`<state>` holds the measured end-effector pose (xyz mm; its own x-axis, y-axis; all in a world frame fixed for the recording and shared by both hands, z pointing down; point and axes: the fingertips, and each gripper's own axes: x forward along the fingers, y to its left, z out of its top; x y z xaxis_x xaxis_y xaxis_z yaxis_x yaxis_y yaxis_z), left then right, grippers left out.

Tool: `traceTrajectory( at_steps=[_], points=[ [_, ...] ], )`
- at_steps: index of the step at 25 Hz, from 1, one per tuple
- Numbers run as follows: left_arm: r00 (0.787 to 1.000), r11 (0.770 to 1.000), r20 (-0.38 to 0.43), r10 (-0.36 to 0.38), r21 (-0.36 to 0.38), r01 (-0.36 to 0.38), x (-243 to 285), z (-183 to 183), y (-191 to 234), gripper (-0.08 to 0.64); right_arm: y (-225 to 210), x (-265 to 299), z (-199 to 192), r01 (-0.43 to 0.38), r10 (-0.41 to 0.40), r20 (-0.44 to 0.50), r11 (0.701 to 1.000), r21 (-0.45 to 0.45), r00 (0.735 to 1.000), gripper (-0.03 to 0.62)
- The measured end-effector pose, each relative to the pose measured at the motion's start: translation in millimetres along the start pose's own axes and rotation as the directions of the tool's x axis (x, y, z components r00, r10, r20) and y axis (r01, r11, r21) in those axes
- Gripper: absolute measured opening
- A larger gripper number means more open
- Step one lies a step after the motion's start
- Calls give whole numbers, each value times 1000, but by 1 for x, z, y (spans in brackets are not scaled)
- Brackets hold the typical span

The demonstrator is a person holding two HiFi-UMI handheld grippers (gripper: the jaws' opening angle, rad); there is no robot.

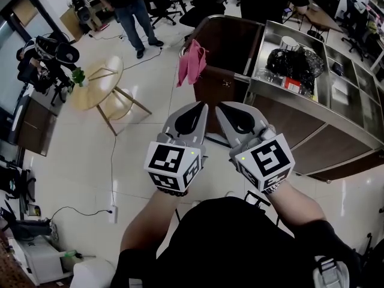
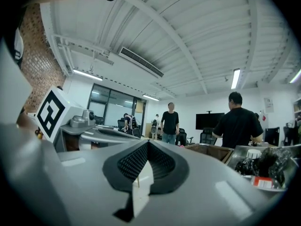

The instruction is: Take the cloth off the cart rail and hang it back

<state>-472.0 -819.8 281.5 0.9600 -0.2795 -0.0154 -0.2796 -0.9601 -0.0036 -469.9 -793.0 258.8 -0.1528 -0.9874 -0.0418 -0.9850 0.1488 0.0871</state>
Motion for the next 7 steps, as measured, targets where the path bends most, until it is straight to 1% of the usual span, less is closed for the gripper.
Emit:
traceTrajectory(
  at_steps=[4,7],
  points=[
    [1000,1000,9,-11,0,11,-14,4,11,3,14,9,0,12,-12,-13,1000,-1,1000,-2],
    [1000,1000,12,-17,1,17,-24,11,11,3,23,9,8,17,-17,-6,1000,-5,1000,-2]
  ],
)
